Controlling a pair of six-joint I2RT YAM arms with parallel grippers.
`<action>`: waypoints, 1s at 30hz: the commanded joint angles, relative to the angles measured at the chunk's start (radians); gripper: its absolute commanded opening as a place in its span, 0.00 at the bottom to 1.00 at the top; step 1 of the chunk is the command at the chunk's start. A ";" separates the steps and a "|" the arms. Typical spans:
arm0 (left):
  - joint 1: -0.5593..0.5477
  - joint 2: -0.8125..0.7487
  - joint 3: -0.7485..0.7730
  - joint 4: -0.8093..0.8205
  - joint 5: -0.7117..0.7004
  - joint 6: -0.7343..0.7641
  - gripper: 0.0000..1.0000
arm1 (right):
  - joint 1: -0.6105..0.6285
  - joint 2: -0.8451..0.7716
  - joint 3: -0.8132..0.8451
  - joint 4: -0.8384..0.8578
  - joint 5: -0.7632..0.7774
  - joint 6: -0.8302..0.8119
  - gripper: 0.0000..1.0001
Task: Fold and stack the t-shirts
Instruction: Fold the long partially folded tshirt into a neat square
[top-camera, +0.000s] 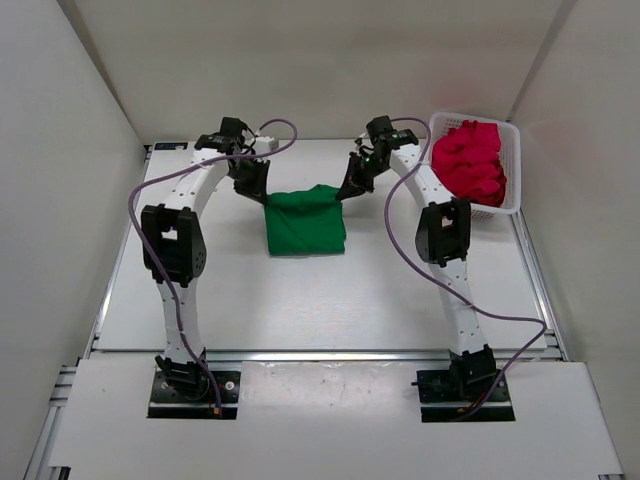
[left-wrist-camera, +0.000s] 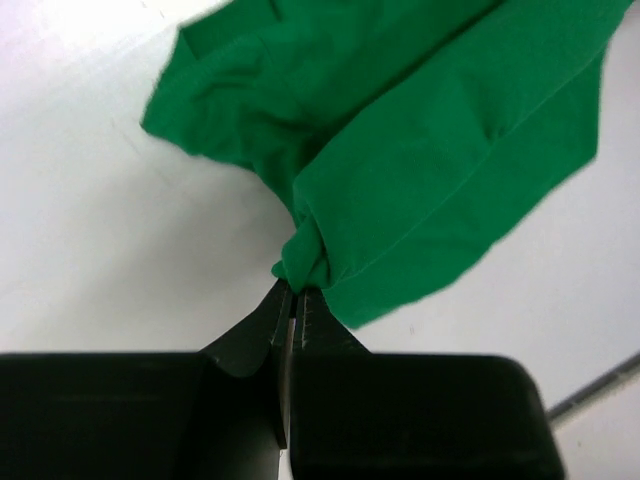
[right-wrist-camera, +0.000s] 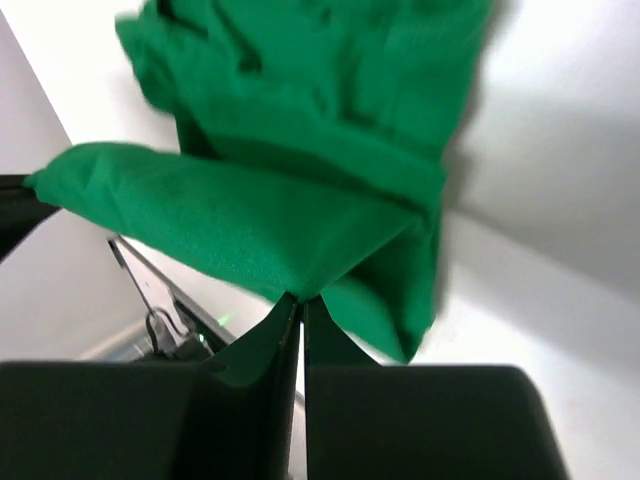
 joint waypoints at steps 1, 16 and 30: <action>-0.004 0.024 0.067 0.094 -0.015 -0.045 0.04 | -0.038 0.033 0.081 0.125 -0.045 0.086 0.05; 0.003 0.062 0.123 0.235 -0.205 -0.059 0.61 | -0.035 0.076 0.278 0.004 0.148 0.028 0.00; -0.054 0.102 0.009 0.295 -0.113 -0.054 0.43 | 0.026 0.154 0.236 0.033 0.124 0.005 0.00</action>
